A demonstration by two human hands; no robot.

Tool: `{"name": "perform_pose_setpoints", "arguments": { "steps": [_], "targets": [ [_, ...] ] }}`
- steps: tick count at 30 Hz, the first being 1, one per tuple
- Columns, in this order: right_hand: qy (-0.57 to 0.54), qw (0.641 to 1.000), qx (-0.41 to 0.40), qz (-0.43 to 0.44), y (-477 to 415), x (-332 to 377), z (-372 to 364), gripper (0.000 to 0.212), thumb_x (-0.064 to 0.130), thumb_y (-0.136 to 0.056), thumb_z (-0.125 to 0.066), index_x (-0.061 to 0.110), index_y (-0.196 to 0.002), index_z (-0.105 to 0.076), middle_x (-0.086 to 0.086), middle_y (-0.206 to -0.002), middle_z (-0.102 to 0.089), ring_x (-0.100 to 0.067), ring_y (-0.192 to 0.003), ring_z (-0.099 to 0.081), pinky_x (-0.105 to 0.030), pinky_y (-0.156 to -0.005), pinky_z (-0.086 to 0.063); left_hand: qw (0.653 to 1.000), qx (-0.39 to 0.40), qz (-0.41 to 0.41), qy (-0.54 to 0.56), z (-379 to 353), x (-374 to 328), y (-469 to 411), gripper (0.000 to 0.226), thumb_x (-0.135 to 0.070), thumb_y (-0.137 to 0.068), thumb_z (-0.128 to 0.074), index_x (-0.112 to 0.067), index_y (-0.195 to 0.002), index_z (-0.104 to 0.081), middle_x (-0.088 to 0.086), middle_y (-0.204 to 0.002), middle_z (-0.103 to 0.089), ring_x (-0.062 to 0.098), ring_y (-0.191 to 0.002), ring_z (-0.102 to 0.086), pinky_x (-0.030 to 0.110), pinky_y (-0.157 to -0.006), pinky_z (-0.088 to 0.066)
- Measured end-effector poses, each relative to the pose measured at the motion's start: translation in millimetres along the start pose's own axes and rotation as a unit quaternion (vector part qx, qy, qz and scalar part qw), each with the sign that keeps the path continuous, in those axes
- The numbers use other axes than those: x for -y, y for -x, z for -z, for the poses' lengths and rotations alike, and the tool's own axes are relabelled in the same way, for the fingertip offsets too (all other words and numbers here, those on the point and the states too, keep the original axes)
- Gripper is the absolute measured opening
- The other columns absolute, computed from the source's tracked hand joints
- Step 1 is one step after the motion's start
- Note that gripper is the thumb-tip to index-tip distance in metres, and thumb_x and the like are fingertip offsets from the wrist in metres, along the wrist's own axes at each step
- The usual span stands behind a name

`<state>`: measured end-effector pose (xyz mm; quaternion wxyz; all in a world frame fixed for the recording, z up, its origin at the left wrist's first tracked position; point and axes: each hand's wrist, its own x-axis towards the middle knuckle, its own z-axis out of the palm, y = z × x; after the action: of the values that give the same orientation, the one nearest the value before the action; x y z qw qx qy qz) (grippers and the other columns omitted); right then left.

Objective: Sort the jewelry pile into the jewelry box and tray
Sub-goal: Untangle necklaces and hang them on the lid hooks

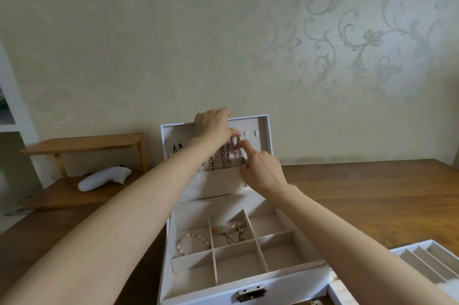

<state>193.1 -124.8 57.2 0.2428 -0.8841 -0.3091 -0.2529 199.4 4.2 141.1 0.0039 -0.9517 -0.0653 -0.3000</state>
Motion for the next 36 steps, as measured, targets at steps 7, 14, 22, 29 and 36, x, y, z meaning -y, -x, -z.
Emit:
{"name": "perform_pose_setpoints", "arguments": {
  "steps": [7, 14, 22, 29, 36],
  "targets": [
    [0.042, 0.999, 0.016, 0.008, 4, 2, 0, 0.042, 0.01, -0.089, -0.044, 0.02, -0.13, -0.039, -0.014, -0.089, -0.067, -0.038, -0.082, -0.061, -0.034, -0.059, -0.034, 1.0, 0.003, 0.0, -0.002, 0, 0, 1, 0.054, -0.054, -0.077, -0.067, -0.017, -0.116, -0.056, 0.002, -0.116, -0.064, 0.023, -0.108, -0.057, 0.029, -0.073, -0.03],
    [0.067, 0.997, 0.034, 0.014, 4, 5, 4, 0.042, 0.009, -0.091, -0.044, 0.018, -0.131, -0.036, -0.016, -0.092, -0.066, -0.039, -0.082, -0.061, -0.034, -0.059, -0.034, 1.0, 0.001, 0.002, 0.001, 0, 0, 1, 0.054, -0.054, -0.078, -0.067, -0.017, -0.116, -0.057, 0.002, -0.115, -0.064, 0.023, -0.106, -0.057, 0.028, -0.074, -0.03],
    [-0.041, 0.996, 0.055, -0.053, 44, -2, 0, 0.035, 0.019, -0.093, -0.053, 0.015, -0.126, -0.04, -0.011, -0.095, -0.068, -0.031, -0.093, -0.06, -0.034, -0.067, -0.036, 1.0, 0.002, 0.0, 0.005, 1, 0, 0, 0.053, -0.052, -0.078, -0.068, -0.017, -0.116, -0.057, 0.002, -0.118, -0.063, 0.024, -0.109, -0.057, 0.029, -0.076, -0.031],
    [-0.036, 0.982, 0.165, -0.085, 63, -4, 0, 0.032, 0.025, -0.095, -0.053, 0.011, -0.123, -0.049, -0.012, -0.109, -0.067, -0.029, -0.105, -0.059, -0.035, -0.084, -0.047, 1.0, 0.003, 0.001, 0.008, -1, -1, 0, 0.052, -0.052, -0.077, -0.068, -0.017, -0.113, -0.058, 0.003, -0.115, -0.064, 0.024, -0.106, -0.057, 0.029, -0.073, -0.029],
    [0.088, 0.991, 0.103, -0.002, 75, 7, 13, 0.021, 0.02, -0.096, -0.045, 0.024, -0.108, -0.063, -0.004, -0.104, -0.067, -0.028, -0.099, -0.058, -0.029, -0.065, -0.031, 1.0, 0.001, -0.002, 0.007, -1, 2, -1, 0.051, -0.052, -0.078, -0.068, -0.017, -0.113, -0.057, 0.003, -0.115, -0.063, 0.025, -0.106, -0.057, 0.029, -0.073, -0.03]
  ]
}}
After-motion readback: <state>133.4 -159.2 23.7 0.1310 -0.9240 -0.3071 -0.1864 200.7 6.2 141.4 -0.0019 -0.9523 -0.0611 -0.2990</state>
